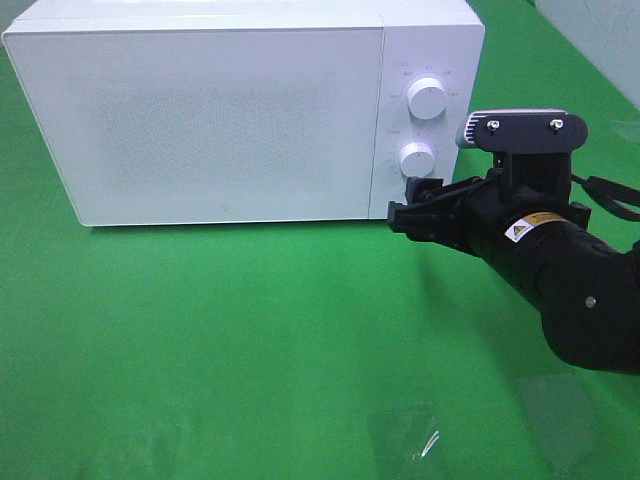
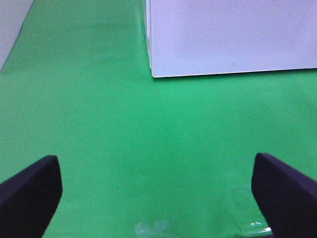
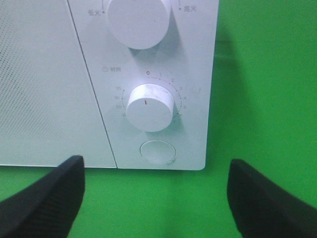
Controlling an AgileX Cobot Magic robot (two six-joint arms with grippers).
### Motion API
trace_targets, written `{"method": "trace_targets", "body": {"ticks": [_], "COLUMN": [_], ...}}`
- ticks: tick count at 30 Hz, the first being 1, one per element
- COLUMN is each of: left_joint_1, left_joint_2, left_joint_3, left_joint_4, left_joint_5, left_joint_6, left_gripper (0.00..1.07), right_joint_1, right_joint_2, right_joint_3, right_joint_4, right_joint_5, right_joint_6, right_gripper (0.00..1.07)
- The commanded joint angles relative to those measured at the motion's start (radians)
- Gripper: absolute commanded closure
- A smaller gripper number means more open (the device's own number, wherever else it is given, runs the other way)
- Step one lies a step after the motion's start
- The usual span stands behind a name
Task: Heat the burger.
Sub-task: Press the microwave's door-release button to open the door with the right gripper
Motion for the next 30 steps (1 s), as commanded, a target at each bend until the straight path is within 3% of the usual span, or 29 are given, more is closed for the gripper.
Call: {"method": "trace_targets", "body": {"ticks": [1, 6, 10, 13, 14, 15, 16, 18, 30], "left_joint_1": [-0.002, -0.002, -0.002, -0.002, -0.002, -0.002, -0.002, -0.002, -0.002], "left_joint_2": [-0.016, -0.016, -0.016, -0.016, -0.016, -0.016, -0.016, -0.016, -0.016], "left_joint_3": [0.003, 0.003, 0.003, 0.003, 0.003, 0.003, 0.003, 0.003, 0.003], "left_joint_4": [-0.01, -0.01, -0.01, -0.01, -0.01, -0.01, -0.01, -0.01, -0.01], "left_joint_5": [-0.01, -0.01, -0.01, -0.01, -0.01, -0.01, -0.01, -0.01, -0.01], "left_joint_6": [-0.003, -0.003, -0.003, -0.003, -0.003, -0.003, -0.003, -0.003, -0.003], "left_gripper": [0.09, 0.09, 0.09, 0.09, 0.09, 0.09, 0.09, 0.09, 0.09], "right_joint_1": [0.001, 0.001, 0.001, 0.001, 0.001, 0.001, 0.001, 0.001, 0.001], "right_joint_2": [0.0, 0.0, 0.0, 0.0, 0.0, 0.0, 0.0, 0.0, 0.0], "right_joint_3": [0.0, 0.0, 0.0, 0.0, 0.0, 0.0, 0.0, 0.0, 0.0], "right_joint_4": [0.002, 0.002, 0.002, 0.002, 0.002, 0.002, 0.002, 0.002, -0.02], "right_joint_5": [-0.015, -0.014, -0.015, -0.01, -0.01, -0.008, -0.008, -0.013, 0.024], "right_joint_6": [0.038, 0.117, 0.342, 0.623, 0.623, 0.749, 0.749, 0.988, 1.338], "right_gripper": [0.34, 0.42, 0.54, 0.7, 0.7, 0.8, 0.8, 0.93, 1.06]}}
